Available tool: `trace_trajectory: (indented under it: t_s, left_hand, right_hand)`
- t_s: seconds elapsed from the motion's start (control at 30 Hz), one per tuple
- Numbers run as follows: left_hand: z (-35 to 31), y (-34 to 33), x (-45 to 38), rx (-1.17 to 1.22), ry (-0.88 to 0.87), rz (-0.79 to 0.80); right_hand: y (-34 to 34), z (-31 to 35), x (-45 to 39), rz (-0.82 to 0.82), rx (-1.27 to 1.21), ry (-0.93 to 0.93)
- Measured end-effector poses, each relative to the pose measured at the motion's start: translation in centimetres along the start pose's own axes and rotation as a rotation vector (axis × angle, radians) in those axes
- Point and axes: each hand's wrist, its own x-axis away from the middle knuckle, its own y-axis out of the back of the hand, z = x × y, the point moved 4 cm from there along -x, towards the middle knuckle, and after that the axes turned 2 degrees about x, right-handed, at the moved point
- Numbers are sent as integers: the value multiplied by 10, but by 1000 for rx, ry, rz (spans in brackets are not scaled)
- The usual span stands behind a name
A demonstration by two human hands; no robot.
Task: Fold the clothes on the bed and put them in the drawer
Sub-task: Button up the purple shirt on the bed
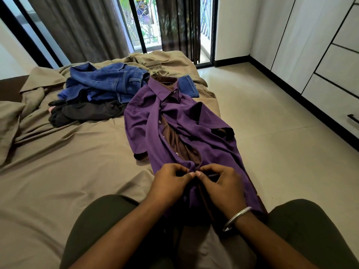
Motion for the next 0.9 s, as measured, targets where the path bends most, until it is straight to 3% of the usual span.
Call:
trace_trajectory:
  t_s: [0.17,0.4,0.6,0.77,0.9]
  left_hand:
    - [2,1,0,-29,4,6]
    - [-5,3,3,-20,-27,-26]
    - [-8,4,6,20,-21,-39]
    - [-10,3,8,17,-13,3]
    - [-8,2,11,10,55,44]
  right_hand:
    - [-7,-8,-1,49,-99,-61]
    - [-6,-3,5,137,-522,-176]
    - [-12,-9,4,160,-812,-386]
    - [-12,-11,4,206,-824,-323]
    - [-11,-11,2,191,-601,-98]
